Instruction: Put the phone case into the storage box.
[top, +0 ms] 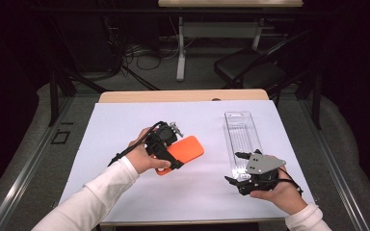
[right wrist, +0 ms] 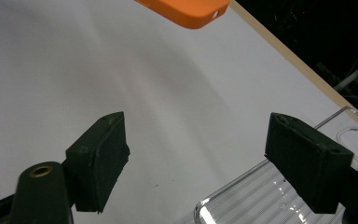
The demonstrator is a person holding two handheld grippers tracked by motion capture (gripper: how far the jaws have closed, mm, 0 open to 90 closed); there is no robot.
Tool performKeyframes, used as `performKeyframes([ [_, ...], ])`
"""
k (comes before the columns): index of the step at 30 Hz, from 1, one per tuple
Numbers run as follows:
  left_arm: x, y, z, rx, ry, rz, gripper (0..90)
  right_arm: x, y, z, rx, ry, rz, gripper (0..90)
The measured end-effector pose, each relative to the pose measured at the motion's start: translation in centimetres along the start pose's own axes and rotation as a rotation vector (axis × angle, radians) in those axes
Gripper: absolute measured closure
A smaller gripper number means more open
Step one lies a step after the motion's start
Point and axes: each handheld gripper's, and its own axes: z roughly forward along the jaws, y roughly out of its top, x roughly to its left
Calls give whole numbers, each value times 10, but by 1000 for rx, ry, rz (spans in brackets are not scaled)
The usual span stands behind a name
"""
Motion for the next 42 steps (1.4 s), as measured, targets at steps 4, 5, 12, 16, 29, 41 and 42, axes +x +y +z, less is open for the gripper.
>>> performKeyframes([
  [4, -2, 1, 0, 1, -4, 4, 160, 1, 5, 1, -6, -14, -39, 198],
  [5, -2, 1, 1, 2, -3, 5, 160, 1, 6, 1, -7, -19, -49, 198],
  [12, -2, 2, 1, 10, -13, 1, 160, 4, 15, 5, 11, -44, -138, 213],
  [16, -2, 3, 1, 11, -15, 3, 160, 10, 23, 5, 16, -64, -227, 227],
  [29, 0, 3, -1, 18, -18, -6, 160, 25, 36, 18, 78, -160, -565, 243],
  [41, 0, 5, 0, 14, -24, -7, 159, 29, 38, 21, 86, -192, -644, 222],
  [42, 0, 5, 0, 12, -25, -7, 160, 30, 38, 21, 86, -192, -646, 222],
])
